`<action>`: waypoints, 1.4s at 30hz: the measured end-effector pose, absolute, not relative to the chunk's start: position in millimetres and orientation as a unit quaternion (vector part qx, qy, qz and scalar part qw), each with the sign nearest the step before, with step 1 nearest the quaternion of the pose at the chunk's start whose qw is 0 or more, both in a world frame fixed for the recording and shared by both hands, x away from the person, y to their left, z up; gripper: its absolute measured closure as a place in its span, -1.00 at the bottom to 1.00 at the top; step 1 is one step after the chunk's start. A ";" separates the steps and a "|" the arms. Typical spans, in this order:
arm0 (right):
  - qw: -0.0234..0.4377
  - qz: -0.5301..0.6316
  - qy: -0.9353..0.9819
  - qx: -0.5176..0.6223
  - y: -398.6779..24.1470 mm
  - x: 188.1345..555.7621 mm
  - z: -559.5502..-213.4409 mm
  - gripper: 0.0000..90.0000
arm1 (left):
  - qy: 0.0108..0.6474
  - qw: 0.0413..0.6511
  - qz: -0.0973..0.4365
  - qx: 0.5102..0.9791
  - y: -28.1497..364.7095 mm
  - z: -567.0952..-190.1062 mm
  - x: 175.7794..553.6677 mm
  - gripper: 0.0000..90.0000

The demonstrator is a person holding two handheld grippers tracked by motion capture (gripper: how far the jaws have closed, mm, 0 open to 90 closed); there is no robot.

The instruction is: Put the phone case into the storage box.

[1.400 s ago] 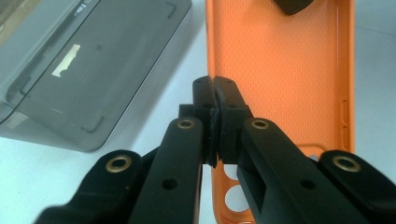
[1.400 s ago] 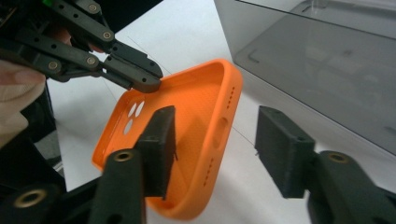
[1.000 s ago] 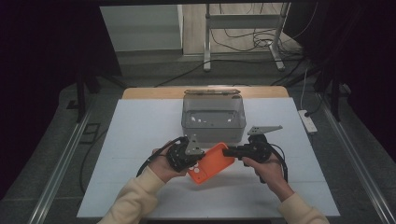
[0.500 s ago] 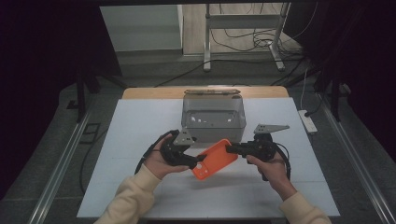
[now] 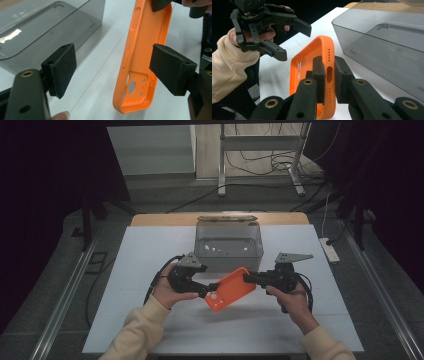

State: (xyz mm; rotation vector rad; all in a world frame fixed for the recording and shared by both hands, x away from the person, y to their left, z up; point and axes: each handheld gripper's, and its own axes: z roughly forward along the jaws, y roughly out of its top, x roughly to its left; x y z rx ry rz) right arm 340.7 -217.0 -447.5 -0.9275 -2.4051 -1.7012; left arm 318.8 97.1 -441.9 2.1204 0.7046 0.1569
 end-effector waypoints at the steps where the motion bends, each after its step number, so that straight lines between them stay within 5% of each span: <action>1: 0.026 -0.551 -0.779 -0.299 -217.1 340.6 -447.5 0.79 | 0.283 0.438 0.058 0.851 97.4 -442.3 319.3 -0.52; 23: 0.028 -0.563 -0.774 -0.289 -217.5 340.7 -450.5 0.79 | 0.289 0.474 -0.016 0.832 96.9 -456.0 328.2 -0.43; 42: 0.032 -0.573 -0.770 -0.278 -217.1 340.1 -451.7 0.79 | 0.269 0.489 -0.054 0.828 88.1 -465.2 329.9 -0.14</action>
